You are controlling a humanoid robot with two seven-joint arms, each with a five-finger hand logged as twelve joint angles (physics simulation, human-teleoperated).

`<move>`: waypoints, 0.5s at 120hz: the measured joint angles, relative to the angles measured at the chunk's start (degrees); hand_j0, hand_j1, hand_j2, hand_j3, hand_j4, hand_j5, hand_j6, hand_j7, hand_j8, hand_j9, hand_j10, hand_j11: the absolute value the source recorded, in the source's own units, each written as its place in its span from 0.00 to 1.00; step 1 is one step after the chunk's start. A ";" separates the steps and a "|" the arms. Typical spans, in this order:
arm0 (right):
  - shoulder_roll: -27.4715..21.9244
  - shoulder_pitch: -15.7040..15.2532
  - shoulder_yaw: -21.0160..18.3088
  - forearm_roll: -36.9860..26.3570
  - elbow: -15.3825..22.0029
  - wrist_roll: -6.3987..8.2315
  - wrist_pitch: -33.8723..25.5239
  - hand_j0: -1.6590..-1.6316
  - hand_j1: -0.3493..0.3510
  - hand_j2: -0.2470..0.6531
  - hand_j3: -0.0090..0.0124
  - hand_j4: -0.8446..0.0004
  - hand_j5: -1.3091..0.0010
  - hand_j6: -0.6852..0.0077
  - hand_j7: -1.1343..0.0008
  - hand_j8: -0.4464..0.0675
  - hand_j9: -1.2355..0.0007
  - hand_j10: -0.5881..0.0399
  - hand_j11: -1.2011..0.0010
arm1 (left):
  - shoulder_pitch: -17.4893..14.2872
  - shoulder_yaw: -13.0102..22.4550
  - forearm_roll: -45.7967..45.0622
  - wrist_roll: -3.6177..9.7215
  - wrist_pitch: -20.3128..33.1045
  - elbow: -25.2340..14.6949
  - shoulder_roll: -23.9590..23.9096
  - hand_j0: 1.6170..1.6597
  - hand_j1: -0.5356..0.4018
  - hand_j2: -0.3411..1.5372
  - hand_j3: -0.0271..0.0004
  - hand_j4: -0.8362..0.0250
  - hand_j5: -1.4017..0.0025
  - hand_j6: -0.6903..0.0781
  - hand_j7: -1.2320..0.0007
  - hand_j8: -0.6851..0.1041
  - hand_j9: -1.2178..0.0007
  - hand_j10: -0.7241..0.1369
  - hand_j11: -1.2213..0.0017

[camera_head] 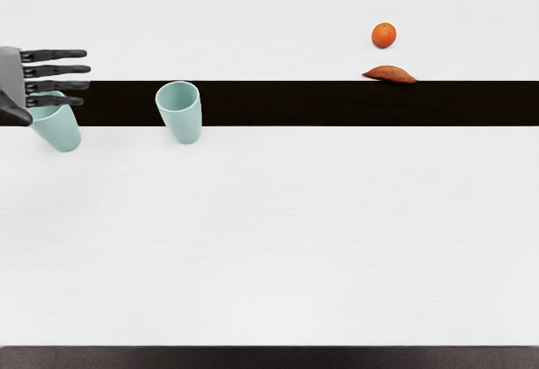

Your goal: Pick up cup and place in cup with left hand

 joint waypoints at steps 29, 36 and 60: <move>0.00 0.28 -0.01 0.00 0.00 0.00 0.00 0.04 0.00 0.27 0.42 1.00 1.00 0.99 1.00 0.87 1.00 0.94 1.00 | -6.03 0.01 12.22 1.50 0.01 0.07 -1.44 0.96 0.94 0.18 0.99 0.97 1.00 0.90 1.00 0.87 1.00 0.84 1.00; 0.00 0.31 -0.02 0.00 0.00 0.00 0.00 0.04 0.00 0.27 0.42 1.00 1.00 0.99 1.00 0.87 1.00 0.94 1.00 | -8.40 0.10 18.50 2.41 0.01 0.06 -3.85 0.96 0.94 0.18 0.99 0.97 1.00 0.90 1.00 0.87 1.00 0.84 1.00; 0.00 0.34 -0.03 0.00 0.00 0.00 0.00 0.04 0.00 0.27 0.42 1.00 1.00 0.99 1.00 0.87 1.00 0.94 1.00 | -13.29 0.25 37.21 3.91 0.04 0.02 -14.14 0.96 0.94 0.18 0.99 0.97 1.00 0.90 1.00 0.87 1.00 0.84 1.00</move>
